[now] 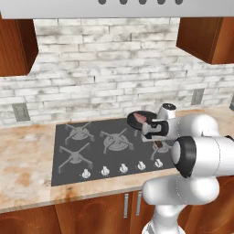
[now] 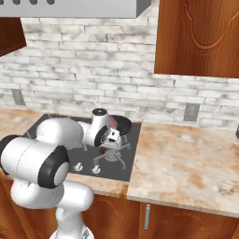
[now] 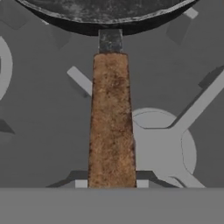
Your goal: Pick up the pan with the steak in it and place it on the dining table. Then place the steak on the plate.
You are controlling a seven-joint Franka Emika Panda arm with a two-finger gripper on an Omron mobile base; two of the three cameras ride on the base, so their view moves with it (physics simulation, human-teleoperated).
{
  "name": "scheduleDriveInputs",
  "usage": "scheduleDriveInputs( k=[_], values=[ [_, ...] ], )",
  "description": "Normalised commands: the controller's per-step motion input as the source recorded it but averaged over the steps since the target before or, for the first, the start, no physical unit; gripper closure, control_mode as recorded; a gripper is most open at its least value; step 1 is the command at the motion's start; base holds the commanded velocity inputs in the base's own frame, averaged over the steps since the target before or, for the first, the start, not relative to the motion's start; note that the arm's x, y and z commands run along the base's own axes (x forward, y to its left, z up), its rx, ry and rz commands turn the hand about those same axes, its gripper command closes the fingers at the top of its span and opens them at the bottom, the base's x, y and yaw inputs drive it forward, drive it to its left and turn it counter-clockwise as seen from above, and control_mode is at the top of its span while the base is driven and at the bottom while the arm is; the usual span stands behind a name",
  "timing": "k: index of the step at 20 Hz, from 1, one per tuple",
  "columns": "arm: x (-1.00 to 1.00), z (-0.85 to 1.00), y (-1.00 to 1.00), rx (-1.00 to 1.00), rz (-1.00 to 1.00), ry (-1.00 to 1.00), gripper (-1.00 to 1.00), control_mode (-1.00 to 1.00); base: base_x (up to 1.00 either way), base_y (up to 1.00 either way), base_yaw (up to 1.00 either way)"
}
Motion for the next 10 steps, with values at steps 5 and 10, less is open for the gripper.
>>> scheduleDriveInputs(
  k=[5, 10],
  values=[
    [-0.2, 0.73, 0.11, 0.1, -0.02, 0.0, 1.0, -1.0, 0.0, 0.0, 0.0],
    [-0.63, 0.74, 0.19, 0.12, 0.0, -0.04, 1.0, -1.0, 0.0, 0.0, 0.0]
  ],
)
